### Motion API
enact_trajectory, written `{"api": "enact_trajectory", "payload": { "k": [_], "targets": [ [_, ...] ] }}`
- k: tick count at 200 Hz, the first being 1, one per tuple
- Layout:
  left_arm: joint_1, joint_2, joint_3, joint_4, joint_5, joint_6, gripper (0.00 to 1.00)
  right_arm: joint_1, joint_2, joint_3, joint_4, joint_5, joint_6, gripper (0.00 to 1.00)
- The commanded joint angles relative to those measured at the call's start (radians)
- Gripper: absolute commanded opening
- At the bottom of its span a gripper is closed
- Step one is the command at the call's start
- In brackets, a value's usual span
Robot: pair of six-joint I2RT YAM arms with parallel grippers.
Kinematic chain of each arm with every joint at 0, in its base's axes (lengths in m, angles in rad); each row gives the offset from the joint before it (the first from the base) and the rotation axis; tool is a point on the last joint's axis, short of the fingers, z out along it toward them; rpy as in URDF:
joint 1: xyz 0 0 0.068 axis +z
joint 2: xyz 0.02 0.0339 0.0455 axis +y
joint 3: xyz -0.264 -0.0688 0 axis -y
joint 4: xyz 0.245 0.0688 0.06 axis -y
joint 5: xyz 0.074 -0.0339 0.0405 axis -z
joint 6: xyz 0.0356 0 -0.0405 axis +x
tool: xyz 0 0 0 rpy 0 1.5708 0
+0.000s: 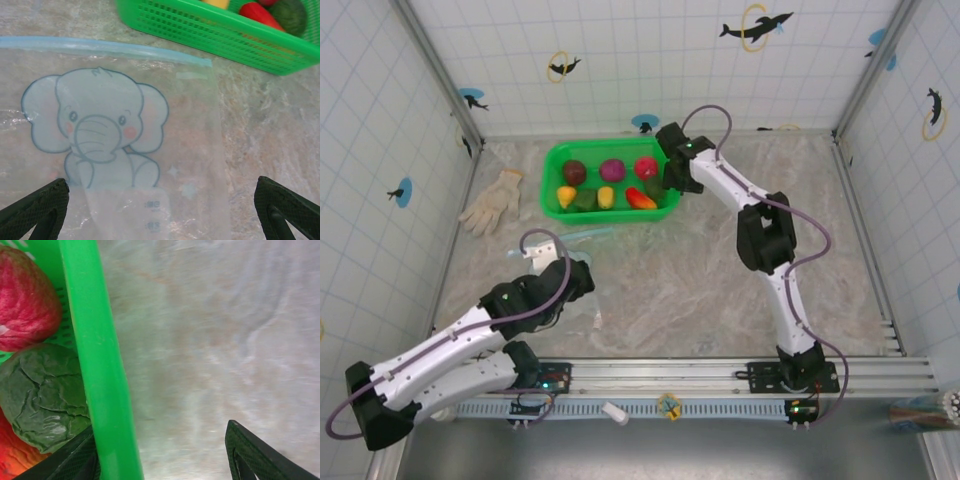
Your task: Place the food in the zip-top bag and seal the zipper
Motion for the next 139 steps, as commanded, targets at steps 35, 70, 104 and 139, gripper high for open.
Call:
{"api": "enact_trajectory", "payload": {
  "k": [35, 70, 104, 139],
  "targets": [
    [0.293, 0.118, 0.086, 0.125, 0.327, 0.112, 0.95, -0.190, -0.367, -0.410, 0.009, 0.213, -0.031, 0.61],
    [0.419, 0.184, 0.080, 0.187, 0.438, -0.016, 0.93, -0.308, -0.460, -0.485, 0.019, 0.144, -0.034, 0.58],
    [0.476, 0.314, 0.148, 0.161, 0.381, -0.303, 0.87, -0.238, -0.503, -0.300, -0.016, 0.181, -0.033, 0.67],
    [0.522, 0.476, 0.288, 0.060, 0.314, -0.564, 0.81, -0.091, -0.561, -0.255, -0.143, 0.257, 0.135, 0.70]
  ]
}}
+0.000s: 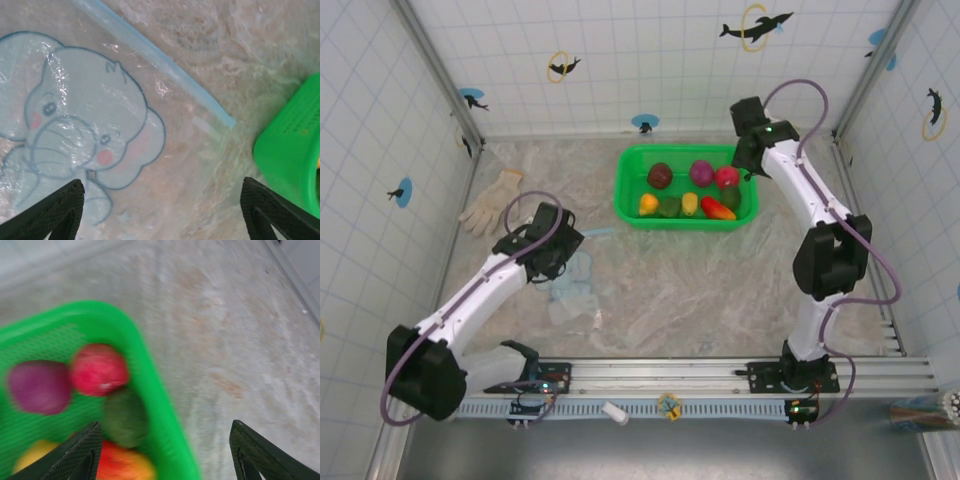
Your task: Place the food in the zip-top bag and seal the zipper
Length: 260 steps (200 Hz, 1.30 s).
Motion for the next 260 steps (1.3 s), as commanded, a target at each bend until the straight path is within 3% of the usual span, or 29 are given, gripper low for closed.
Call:
{"api": "enact_trajectory", "payload": {
  "k": [1, 28, 53, 93, 146, 164, 200, 260],
  "targets": [
    [0.038, 0.073, 0.095, -0.054, -0.039, -0.245, 0.81, 0.094, -0.094, 0.026, -0.118, 0.062, 0.121, 0.70],
    [0.105, 0.176, 0.144, 0.045, 0.047, -0.231, 0.81, 0.181, -0.180, -0.071, -0.147, 0.069, 0.130, 0.70],
    [0.186, 0.337, 0.253, -0.071, 0.137, -0.206, 0.81, 0.218, -0.300, -0.197, -0.141, 0.118, 0.115, 0.69],
    [0.237, 0.512, 0.380, -0.185, 0.198, -0.209, 0.81, 0.238, -0.455, -0.369, -0.102, 0.159, 0.082, 0.69],
    [0.273, 0.647, 0.454, -0.278, 0.197, -0.225, 0.79, 0.272, -0.503, -0.438, -0.073, 0.179, 0.035, 0.70],
    [0.286, 0.678, 0.445, -0.273, 0.179, -0.221, 0.79, 0.290, -0.502, -0.440, -0.030, 0.129, -0.031, 0.69],
    [0.300, 0.705, 0.421, -0.228, 0.168, -0.212, 0.77, 0.348, -0.458, -0.392, -0.036, 0.167, -0.088, 0.70],
    [0.299, 0.702, 0.364, -0.197, 0.172, -0.204, 0.48, 0.368, -0.446, -0.404, -0.019, 0.216, -0.096, 0.70]
  ]
}}
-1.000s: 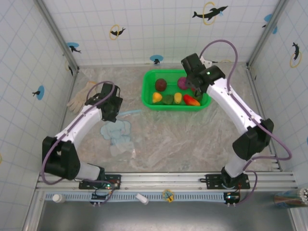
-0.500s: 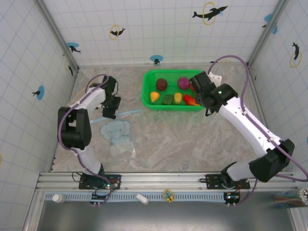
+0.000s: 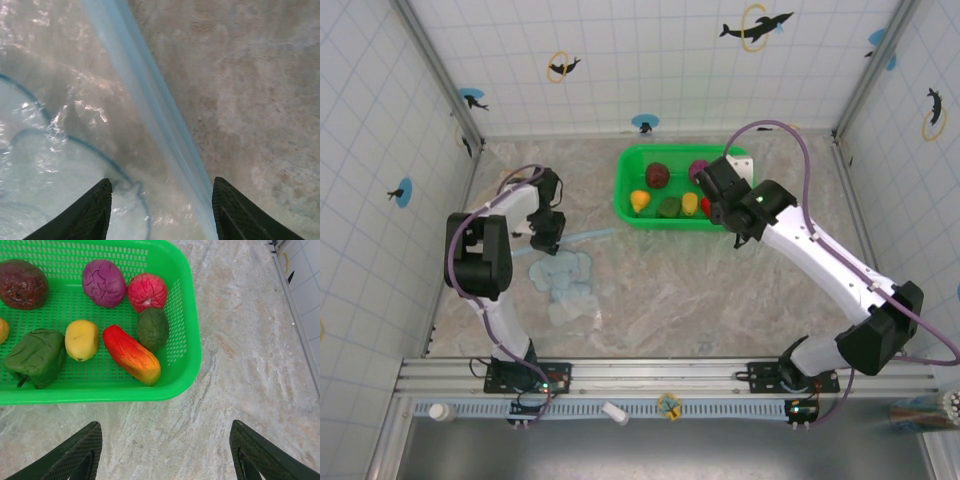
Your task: Place the food in the zip-top bag and seal the zipper
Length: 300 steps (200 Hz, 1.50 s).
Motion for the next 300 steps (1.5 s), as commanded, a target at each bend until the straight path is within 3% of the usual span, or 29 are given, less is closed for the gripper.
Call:
{"api": "enact_trajectory", "payload": {
  "k": [1, 48, 81, 107, 140, 206, 251, 291, 300],
  "targets": [
    [0.003, 0.006, -0.031, -0.003, -0.007, -0.004, 0.47, 0.002, 0.008, 0.022, 0.025, 0.042, -0.012, 0.70],
    [0.003, 0.004, -0.055, 0.030, -0.010, 0.023, 0.33, 0.012, 0.009, 0.041, 0.035, 0.083, -0.031, 0.69],
    [0.001, 0.005, -0.058, 0.070, -0.011, 0.080, 0.11, 0.011, 0.008, 0.033, 0.034, 0.098, -0.029, 0.68],
    [-0.013, 0.008, -0.062, 0.105, 0.001, 0.150, 0.00, 0.011, 0.009, 0.042, 0.034, 0.115, -0.030, 0.68],
    [-0.031, 0.003, -0.038, 0.085, -0.006, 0.240, 0.00, 0.007, 0.015, 0.054, 0.033, 0.122, -0.028, 0.68],
    [-0.057, -0.153, -0.017, 0.028, -0.010, 0.413, 0.00, 0.010, 0.023, 0.050, 0.053, 0.102, -0.025, 0.68],
    [-0.099, -0.285, -0.074, 0.046, 0.010, 0.552, 0.00, -0.007, 0.021, 0.014, 0.135, -0.102, -0.073, 0.70],
    [-0.223, -0.356, -0.086, 0.131, 0.119, 0.782, 0.00, -0.026, -0.016, -0.083, 0.308, -0.514, -0.137, 0.73],
    [-0.240, -0.388, -0.107, 0.174, 0.173, 0.821, 0.00, -0.026, -0.034, -0.138, 0.386, -0.624, -0.163, 0.70]
  ]
}}
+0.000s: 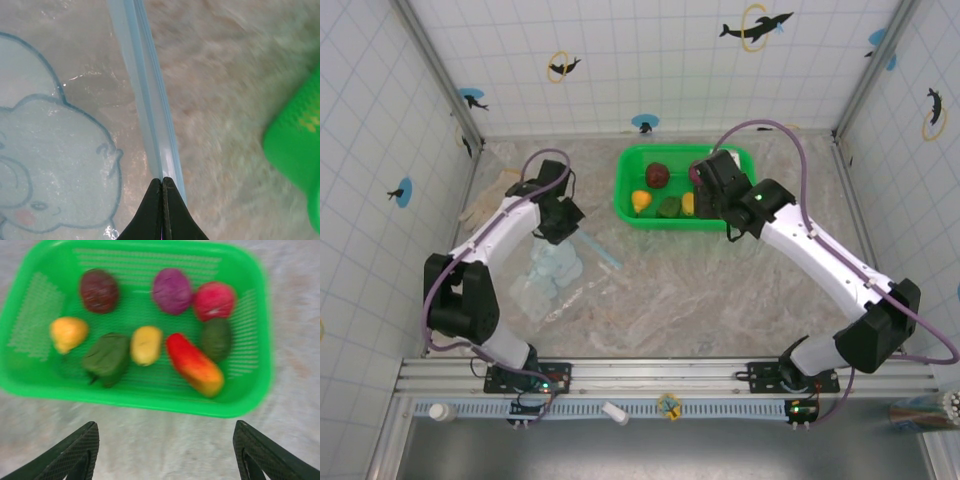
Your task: Place the food in the zip-top bag and seal the zipper
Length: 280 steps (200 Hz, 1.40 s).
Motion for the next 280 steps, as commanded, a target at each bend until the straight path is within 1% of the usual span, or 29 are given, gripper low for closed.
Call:
{"api": "enact_trajectory", "payload": {
  "k": [1, 9, 13, 31, 47, 59, 62, 70, 84, 97, 123, 152, 167, 178, 185, 198, 204, 224, 236, 255, 267, 280],
  "targets": [
    [-0.052, -0.069, -0.034, 0.091, 0.126, 0.194, 0.00, -0.003, -0.044, -0.109, 0.192, -0.353, -0.071, 0.69],
    [-0.059, -0.107, -0.067, 0.146, 0.184, 0.221, 0.00, -0.005, -0.054, -0.170, 0.263, -0.465, -0.089, 0.63],
    [-0.063, -0.129, -0.084, 0.176, 0.209, 0.231, 0.00, -0.006, -0.057, -0.190, 0.286, -0.504, -0.088, 0.62],
    [-0.069, -0.195, -0.133, 0.257, 0.315, 0.262, 0.00, -0.004, -0.045, -0.250, 0.352, -0.570, -0.041, 0.62],
    [-0.091, -0.222, -0.134, 0.238, 0.322, 0.294, 0.00, -0.007, -0.019, -0.277, 0.403, -0.639, -0.009, 0.63],
    [-0.099, -0.245, -0.147, 0.236, 0.343, 0.314, 0.00, -0.004, -0.001, -0.305, 0.476, -0.706, 0.015, 0.64],
    [-0.131, -0.250, -0.150, 0.237, 0.350, 0.319, 0.00, -0.001, 0.003, -0.310, 0.496, -0.734, 0.023, 0.64],
    [-0.150, -0.263, -0.158, 0.235, 0.366, 0.327, 0.00, 0.008, 0.016, -0.319, 0.542, -0.794, 0.037, 0.65],
    [-0.173, -0.285, -0.179, 0.235, 0.398, 0.349, 0.00, 0.031, 0.038, -0.315, 0.607, -0.831, 0.055, 0.68],
    [-0.187, -0.306, -0.195, 0.231, 0.406, 0.364, 0.00, 0.047, 0.062, -0.304, 0.651, -0.847, 0.070, 0.70],
    [-0.195, -0.343, -0.209, 0.231, 0.422, 0.377, 0.00, 0.064, 0.137, -0.263, 0.637, -0.857, 0.082, 0.70],
    [-0.203, -0.375, -0.221, 0.231, 0.449, 0.390, 0.00, 0.075, 0.173, -0.290, 0.646, -0.842, 0.090, 0.60],
    [-0.213, -0.389, -0.223, 0.230, 0.461, 0.391, 0.00, 0.084, 0.184, -0.295, 0.666, -0.843, 0.101, 0.47],
    [-0.216, -0.401, -0.258, 0.227, 0.454, 0.392, 0.00, 0.091, 0.194, -0.286, 0.667, -0.849, 0.107, 0.36],
    [-0.216, -0.410, -0.268, 0.222, 0.443, 0.392, 0.00, 0.091, 0.198, -0.282, 0.669, -0.859, 0.111, 0.28],
    [-0.216, -0.421, -0.276, 0.204, 0.404, 0.390, 0.00, 0.091, 0.197, -0.281, 0.677, -0.859, 0.125, 0.07],
    [-0.216, -0.420, -0.276, 0.192, 0.386, 0.390, 0.00, 0.092, 0.192, -0.285, 0.681, -0.856, 0.134, 0.00],
    [-0.215, -0.416, -0.285, 0.172, 0.334, 0.376, 0.00, 0.097, 0.175, -0.302, 0.714, -0.854, 0.174, 0.00],
    [-0.215, -0.409, -0.290, 0.184, 0.327, 0.362, 0.00, 0.102, 0.166, -0.324, 0.750, -0.852, 0.202, 0.00],
    [-0.215, -0.397, -0.286, 0.214, 0.303, 0.333, 0.06, 0.113, 0.167, -0.331, 0.756, -0.831, 0.220, 0.00],
    [-0.215, -0.392, -0.280, 0.223, 0.283, 0.322, 0.14, 0.121, 0.167, -0.328, 0.749, -0.819, 0.221, 0.00],
    [-0.215, -0.390, -0.277, 0.223, 0.263, 0.321, 0.19, 0.127, 0.164, -0.322, 0.738, -0.808, 0.215, 0.00]
  ]
}}
